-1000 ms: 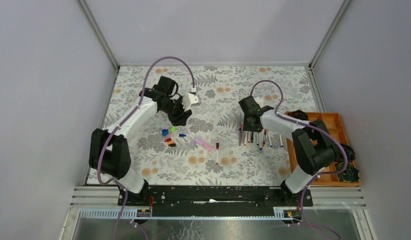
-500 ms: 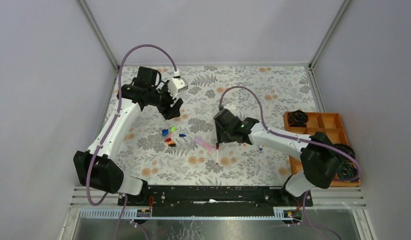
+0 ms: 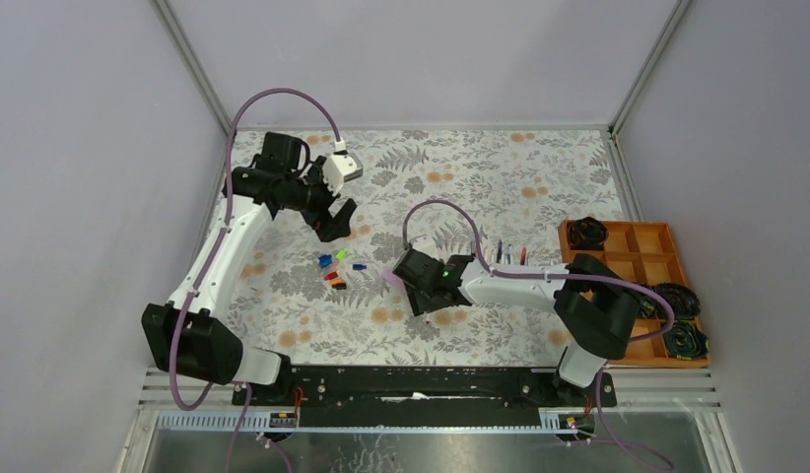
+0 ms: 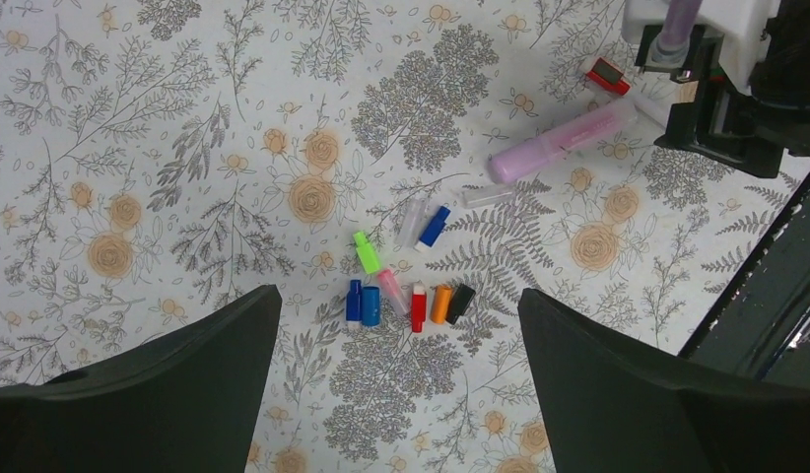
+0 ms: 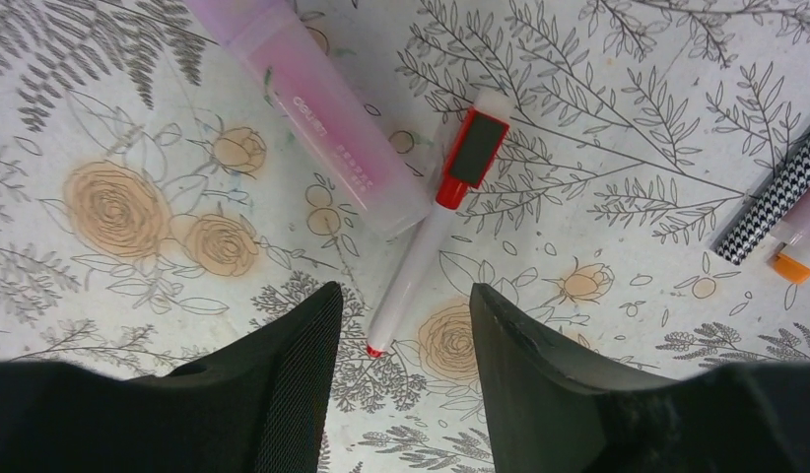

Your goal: Open the pen caps

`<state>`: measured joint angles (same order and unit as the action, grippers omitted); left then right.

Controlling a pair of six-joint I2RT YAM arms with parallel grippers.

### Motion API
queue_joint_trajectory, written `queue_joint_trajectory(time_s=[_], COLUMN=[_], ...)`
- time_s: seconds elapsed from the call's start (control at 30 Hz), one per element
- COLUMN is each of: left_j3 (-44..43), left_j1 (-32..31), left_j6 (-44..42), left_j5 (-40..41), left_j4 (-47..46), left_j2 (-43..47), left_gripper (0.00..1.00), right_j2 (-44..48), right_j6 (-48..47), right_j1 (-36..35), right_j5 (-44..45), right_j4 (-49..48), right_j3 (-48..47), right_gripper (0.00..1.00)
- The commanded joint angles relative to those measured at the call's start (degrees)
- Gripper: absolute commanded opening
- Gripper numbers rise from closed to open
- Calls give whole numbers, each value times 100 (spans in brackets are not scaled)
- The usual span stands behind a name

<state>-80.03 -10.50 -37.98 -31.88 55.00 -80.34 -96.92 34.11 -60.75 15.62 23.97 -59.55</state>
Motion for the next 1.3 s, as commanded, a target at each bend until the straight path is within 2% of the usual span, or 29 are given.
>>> queue_joint_trajectory(time_s=[0.0, 0.1, 0.37, 0.5, 0.63, 0.73, 0.83, 0.97, 1.13, 1.27], left_j3=[-180, -177, -167, -166, -164, -35, 293, 622, 534, 550], left_j1=[23, 22, 22, 16, 11, -102, -345, -871, -1515, -2009], left_j6=[-134, -182, -182, -201, -117, -193, -525, -945, -1027, -1118], left_j5=[-62, -111, -153, -279, -431, -551, -811, -1109, -1132, -1150], left_j4=[256, 259, 257, 264, 265, 355, 380, 467, 612, 626], left_j2=[117, 164, 128, 106, 59, 0, 199, 524, 398, 378], left_gripper=[99, 98, 98, 99, 99, 99, 99, 99, 99, 99], right_j2=[-123, -205, -23, 283, 721, 1185, 1748, 2177, 1982, 1746], right_j6=[105, 51, -21, -71, -253, -447, -683, -933, -1157, -1113], right_j1=[-1, -6, 54, 220, 424, 619, 953, 1520, 1601, 1605], right_j5=[273, 341, 413, 354, 254, 86, -724, -2781, -4657, -5755], right_j4=[-102, -153, -294, -358, -406, -384, -436, -487, 71, -2], right_j3=[193, 233, 441, 628, 748, 740, 689, 425, -415, -566], right_gripper=[57, 51, 20, 9, 0, 0, 0, 0, 0, 0])
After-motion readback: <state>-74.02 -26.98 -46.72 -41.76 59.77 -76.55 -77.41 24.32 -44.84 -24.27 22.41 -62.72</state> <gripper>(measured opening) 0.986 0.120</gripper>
